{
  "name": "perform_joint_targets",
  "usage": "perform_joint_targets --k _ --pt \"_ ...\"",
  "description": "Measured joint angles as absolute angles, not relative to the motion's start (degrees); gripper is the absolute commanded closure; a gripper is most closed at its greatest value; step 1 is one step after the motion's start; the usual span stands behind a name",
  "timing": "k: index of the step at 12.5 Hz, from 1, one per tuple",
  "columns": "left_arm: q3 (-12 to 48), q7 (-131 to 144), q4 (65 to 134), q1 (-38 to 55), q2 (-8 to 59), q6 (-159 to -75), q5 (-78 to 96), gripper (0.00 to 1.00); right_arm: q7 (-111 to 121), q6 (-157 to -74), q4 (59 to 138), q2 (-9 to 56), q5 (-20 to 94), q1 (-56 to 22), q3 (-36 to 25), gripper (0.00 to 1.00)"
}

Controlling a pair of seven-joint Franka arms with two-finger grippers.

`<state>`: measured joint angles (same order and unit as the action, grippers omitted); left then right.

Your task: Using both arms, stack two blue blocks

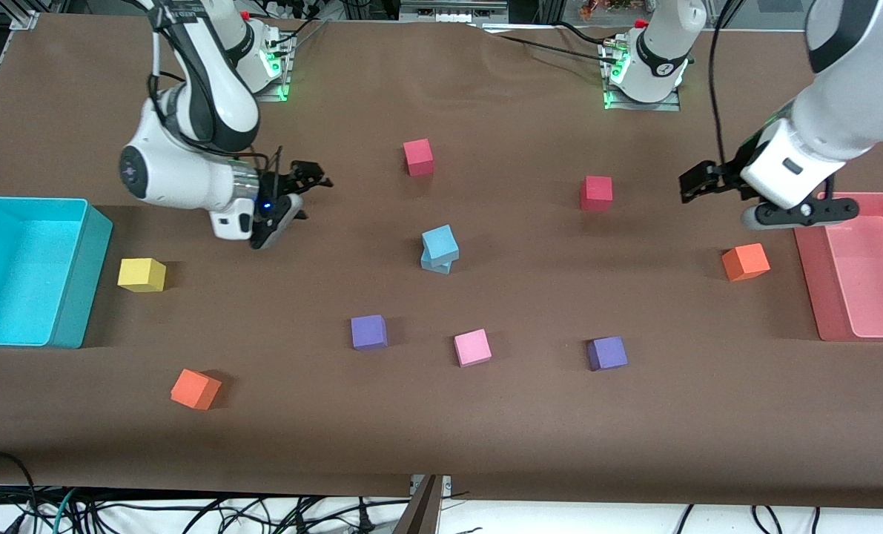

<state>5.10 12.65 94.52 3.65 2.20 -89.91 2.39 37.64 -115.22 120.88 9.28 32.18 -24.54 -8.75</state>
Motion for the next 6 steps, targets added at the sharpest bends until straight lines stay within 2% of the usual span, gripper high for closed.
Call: perform_joint_targets --k 3,6 --pt "4.47 8.82 95.57 2.82 -1.02 -88.82 1.6 0.0 22.65 -105.06 111.08 9.14 13.68 -21.35 -10.23 0.0" --pt "4.48 8.1 98.16 2.77 -4.19 -88.75 1.08 0.0 5.93 -91.85 98.88 8.14 2.77 -19.15 -11.13 0.0"
